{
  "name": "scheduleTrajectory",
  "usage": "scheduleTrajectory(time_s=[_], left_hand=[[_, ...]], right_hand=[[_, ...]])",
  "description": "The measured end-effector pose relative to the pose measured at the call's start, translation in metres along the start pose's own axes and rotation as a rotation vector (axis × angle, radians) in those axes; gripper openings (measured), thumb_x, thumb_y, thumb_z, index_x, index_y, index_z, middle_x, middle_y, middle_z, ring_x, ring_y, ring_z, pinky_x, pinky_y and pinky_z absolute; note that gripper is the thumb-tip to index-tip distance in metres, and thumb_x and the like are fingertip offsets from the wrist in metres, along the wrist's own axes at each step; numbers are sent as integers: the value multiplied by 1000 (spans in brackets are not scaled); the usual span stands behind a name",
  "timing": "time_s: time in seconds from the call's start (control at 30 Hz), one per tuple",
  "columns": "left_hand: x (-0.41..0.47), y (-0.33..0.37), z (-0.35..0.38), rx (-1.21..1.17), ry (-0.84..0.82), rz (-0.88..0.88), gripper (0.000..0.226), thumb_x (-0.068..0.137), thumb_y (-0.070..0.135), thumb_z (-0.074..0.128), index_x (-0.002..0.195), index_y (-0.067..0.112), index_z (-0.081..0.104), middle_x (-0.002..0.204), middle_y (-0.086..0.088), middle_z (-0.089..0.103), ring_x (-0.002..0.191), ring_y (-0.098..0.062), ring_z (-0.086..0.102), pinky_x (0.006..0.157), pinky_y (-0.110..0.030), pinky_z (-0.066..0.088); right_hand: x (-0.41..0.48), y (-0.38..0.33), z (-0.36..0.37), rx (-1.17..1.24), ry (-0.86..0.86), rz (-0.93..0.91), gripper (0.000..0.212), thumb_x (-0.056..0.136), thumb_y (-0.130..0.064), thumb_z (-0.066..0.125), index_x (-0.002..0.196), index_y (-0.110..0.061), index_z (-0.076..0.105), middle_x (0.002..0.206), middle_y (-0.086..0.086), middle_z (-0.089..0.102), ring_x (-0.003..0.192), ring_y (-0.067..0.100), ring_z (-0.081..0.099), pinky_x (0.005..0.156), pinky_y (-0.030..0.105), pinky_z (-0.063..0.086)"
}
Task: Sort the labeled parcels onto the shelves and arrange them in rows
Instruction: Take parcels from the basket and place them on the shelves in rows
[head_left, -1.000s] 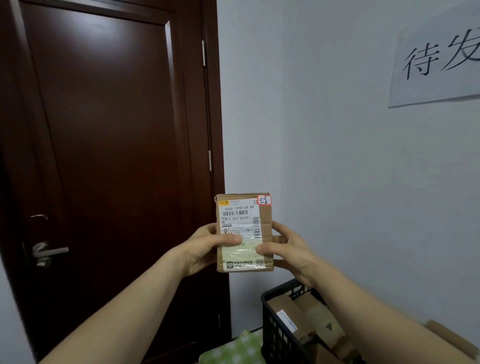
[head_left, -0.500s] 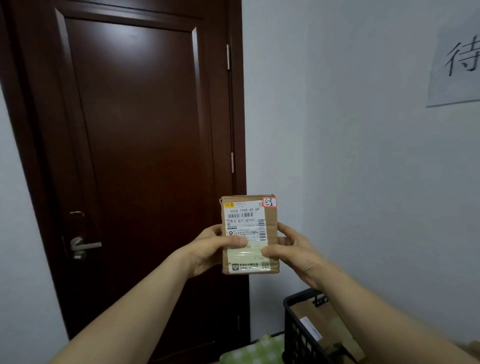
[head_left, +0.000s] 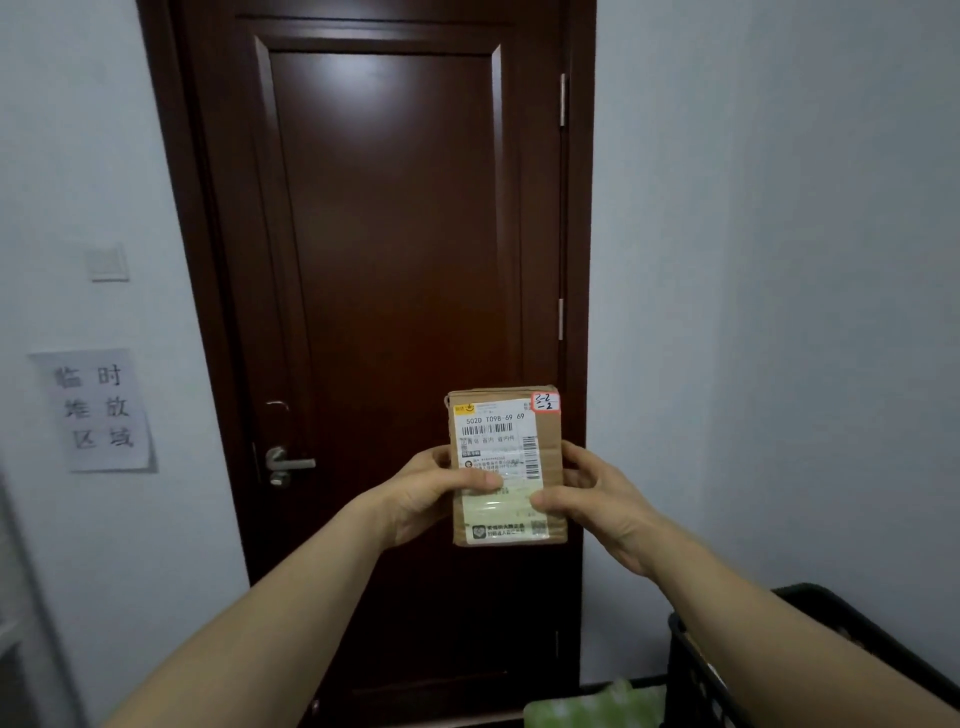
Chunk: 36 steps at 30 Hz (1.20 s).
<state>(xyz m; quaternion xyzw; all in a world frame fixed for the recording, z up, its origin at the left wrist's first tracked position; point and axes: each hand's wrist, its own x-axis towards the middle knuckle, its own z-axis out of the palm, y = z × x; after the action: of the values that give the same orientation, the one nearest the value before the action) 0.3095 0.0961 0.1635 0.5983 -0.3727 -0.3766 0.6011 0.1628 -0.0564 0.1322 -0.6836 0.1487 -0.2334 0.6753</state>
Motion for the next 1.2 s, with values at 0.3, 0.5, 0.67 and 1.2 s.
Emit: scheduleTrajectory(time_s=[0.3, 0.5, 0.67, 1.2], left_hand=[[-49, -9, -71, -7, 141, -14, 52, 67, 7, 78, 115, 6, 60, 109, -9, 72, 101, -25, 68, 80, -34, 55], [-89, -17, -111, -10, 270, -20, 57, 67, 8, 79, 120, 4, 57, 113, -12, 69, 106, -28, 66, 95, -43, 50], [-111, -20, -125, -27, 343, -20, 57, 70, 7, 78, 122, 2, 55, 113, -12, 70, 104, -26, 67, 86, -36, 55], [-234, -66, -138, -75, 736, -52, 64, 62, 22, 82, 120, 6, 59, 114, -10, 69, 108, -28, 65, 96, -40, 50]], right_hand=[[28, 10, 80, 7, -150, 20, 88, 65, 2, 79, 141, -15, 40, 115, 11, 67, 109, 24, 64, 103, 44, 45], [40, 21, 133, 16, -290, 32, 96, 51, -12, 84, 139, -20, 46, 114, 8, 68, 107, 23, 65, 100, 44, 48], [44, 25, 159, 24, -361, 30, 99, 44, -19, 86, 135, -23, 49, 114, 8, 68, 107, 23, 65, 98, 45, 50], [11, 54, 259, 16, -678, 106, 70, 67, -13, 82, 131, -21, 54, 107, 7, 72, 100, 24, 68, 96, 45, 50]])
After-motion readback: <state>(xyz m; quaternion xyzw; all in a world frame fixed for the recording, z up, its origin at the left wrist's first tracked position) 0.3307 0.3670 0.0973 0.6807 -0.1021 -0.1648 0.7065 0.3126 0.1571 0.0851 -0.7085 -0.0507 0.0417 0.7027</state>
